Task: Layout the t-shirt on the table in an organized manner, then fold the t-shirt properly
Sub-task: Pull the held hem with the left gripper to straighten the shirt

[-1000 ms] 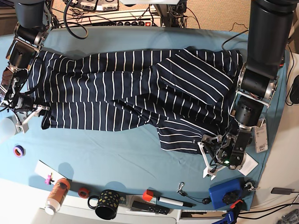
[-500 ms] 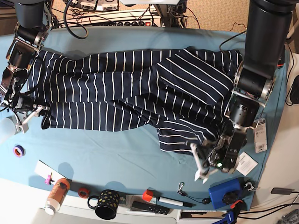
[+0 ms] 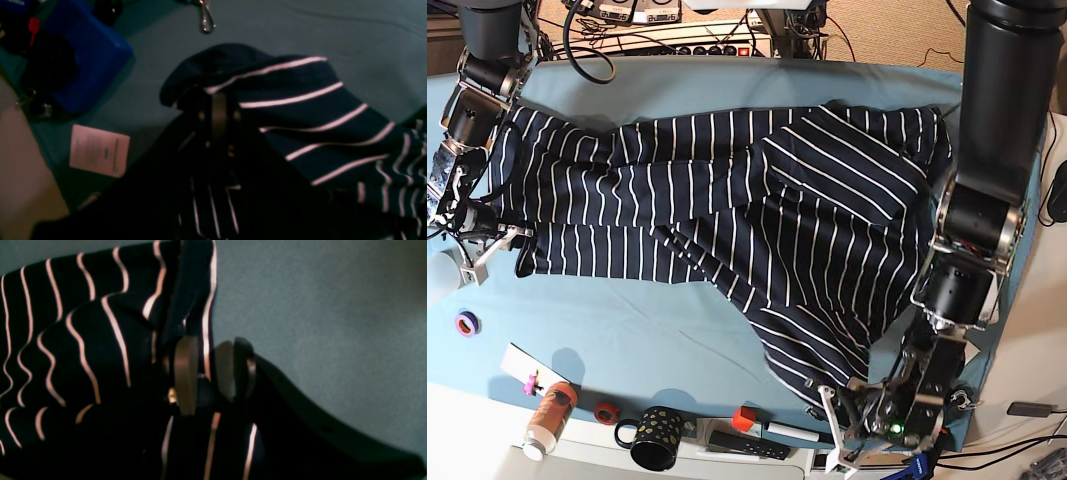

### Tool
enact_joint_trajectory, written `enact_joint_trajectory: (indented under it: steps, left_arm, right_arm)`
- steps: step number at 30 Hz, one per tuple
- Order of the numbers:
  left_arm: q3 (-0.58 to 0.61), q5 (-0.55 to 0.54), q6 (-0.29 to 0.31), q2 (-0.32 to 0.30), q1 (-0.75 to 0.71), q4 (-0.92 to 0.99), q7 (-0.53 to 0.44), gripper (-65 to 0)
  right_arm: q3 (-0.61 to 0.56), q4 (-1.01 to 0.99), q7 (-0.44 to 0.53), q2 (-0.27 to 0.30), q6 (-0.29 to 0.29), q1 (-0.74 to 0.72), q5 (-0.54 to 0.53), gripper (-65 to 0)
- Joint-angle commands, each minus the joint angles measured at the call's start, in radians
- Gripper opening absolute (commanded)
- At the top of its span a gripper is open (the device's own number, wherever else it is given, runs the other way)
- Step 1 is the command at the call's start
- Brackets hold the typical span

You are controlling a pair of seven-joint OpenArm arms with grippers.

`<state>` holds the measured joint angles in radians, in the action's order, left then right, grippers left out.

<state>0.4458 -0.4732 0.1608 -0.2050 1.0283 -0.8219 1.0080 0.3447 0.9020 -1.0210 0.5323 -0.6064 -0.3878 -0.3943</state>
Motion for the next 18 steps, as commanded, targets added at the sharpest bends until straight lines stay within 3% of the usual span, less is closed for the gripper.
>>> enact_joint_trajectory:
  steps: [1, 5, 8, 18]
  left_arm:
    - [-0.004, -0.010, -0.004, 0.004, 0.045, -0.017, 0.015, -65.0]
    - [-0.004, -0.056, -0.003, 0.011, 0.044, -0.017, 0.105, -65.0]
    - [-0.004, -0.055, -0.004, 0.010, 0.048, -0.017, 0.114, -65.0]
    - [-0.004, -0.071, 0.025, -0.016, 0.058, -0.017, 0.148, -65.0]
  right_arm:
    - [0.004, 0.014, 0.016, 0.025, -0.002, -0.022, -0.009, -46.3]
    - [0.004, 0.014, 0.072, 0.027, -0.002, -0.022, -0.008, -46.3]
    - [0.004, 0.014, 0.134, 0.031, 0.001, -0.023, -0.002, -46.3]
    - [0.004, 0.014, 0.248, 0.031, 0.089, -0.038, 0.116, -46.4]
